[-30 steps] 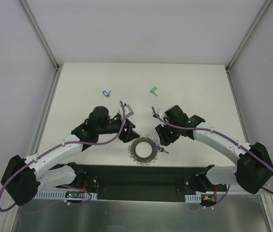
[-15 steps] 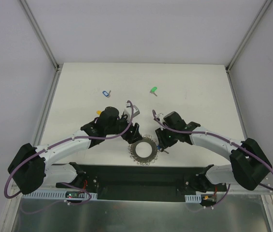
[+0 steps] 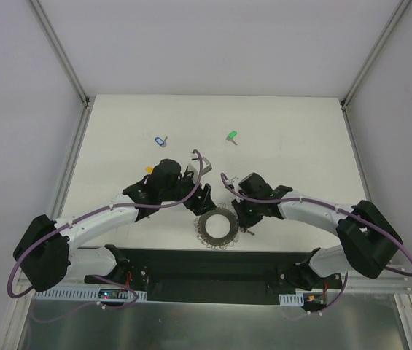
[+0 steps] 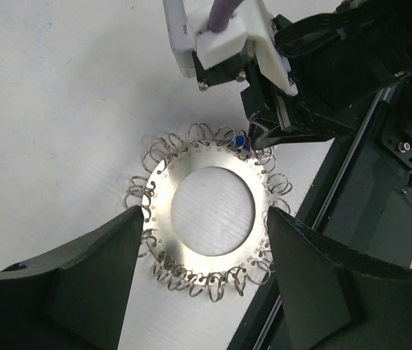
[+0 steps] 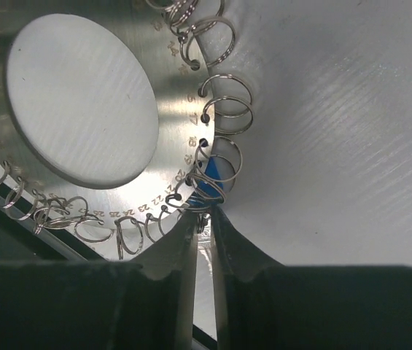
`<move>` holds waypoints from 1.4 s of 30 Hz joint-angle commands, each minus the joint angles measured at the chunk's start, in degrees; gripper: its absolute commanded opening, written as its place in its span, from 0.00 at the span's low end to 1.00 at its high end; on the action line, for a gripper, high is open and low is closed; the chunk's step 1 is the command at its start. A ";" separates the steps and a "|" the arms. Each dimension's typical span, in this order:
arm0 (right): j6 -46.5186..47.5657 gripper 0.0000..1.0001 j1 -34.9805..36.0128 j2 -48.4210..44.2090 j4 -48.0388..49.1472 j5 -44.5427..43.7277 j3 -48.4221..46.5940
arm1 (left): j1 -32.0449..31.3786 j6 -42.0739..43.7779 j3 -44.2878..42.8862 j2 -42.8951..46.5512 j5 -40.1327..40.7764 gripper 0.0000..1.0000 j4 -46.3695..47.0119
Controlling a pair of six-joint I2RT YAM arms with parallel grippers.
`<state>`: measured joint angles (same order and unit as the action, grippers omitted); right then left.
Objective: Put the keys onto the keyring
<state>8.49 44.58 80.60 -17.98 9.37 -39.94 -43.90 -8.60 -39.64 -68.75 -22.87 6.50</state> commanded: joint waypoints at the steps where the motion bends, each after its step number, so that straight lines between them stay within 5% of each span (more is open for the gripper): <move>1: 0.21 0.11 0.95 0.35 -0.65 -1.28 -2.68 | -0.22 -0.01 -2.55 -0.42 0.64 0.68 -1.05; 4: 0.91 0.02 1.65 -0.35 -2.76 -1.98 -4.60 | -0.22 0.25 -2.38 0.72 1.95 0.68 -1.32; 14: 11.36 0.01 2.97 -1.68 -12.08 -2.52 -16.37 | 4.61 1.48 -0.45 6.87 4.50 0.68 -0.09; 20: 15.06 0.01 3.41 8.69 -8.84 3.55 -22.28 | 12.25 -2.03 4.65 11.35 4.42 0.67 0.62; 26: 16.91 0.02 3.41 18.19 -9.62 3.65 -29.49 | 13.05 -0.28 7.03 15.75 3.63 0.68 -2.02; 32: 15.86 0.32 3.50 15.75 -11.29 2.24 -28.71 | 13.14 -0.19 6.86 14.44 2.57 0.69 -2.37; 42: 14.62 0.31 -0.63 10.81 -7.44 3.73 -21.15 | 13.14 -0.01 4.13 7.94 -1.38 0.69 -2.46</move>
<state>23.16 45.04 93.34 -27.64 11.44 -63.46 -31.05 -8.97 -33.01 -59.11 -21.02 3.70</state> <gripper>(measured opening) 0.319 0.686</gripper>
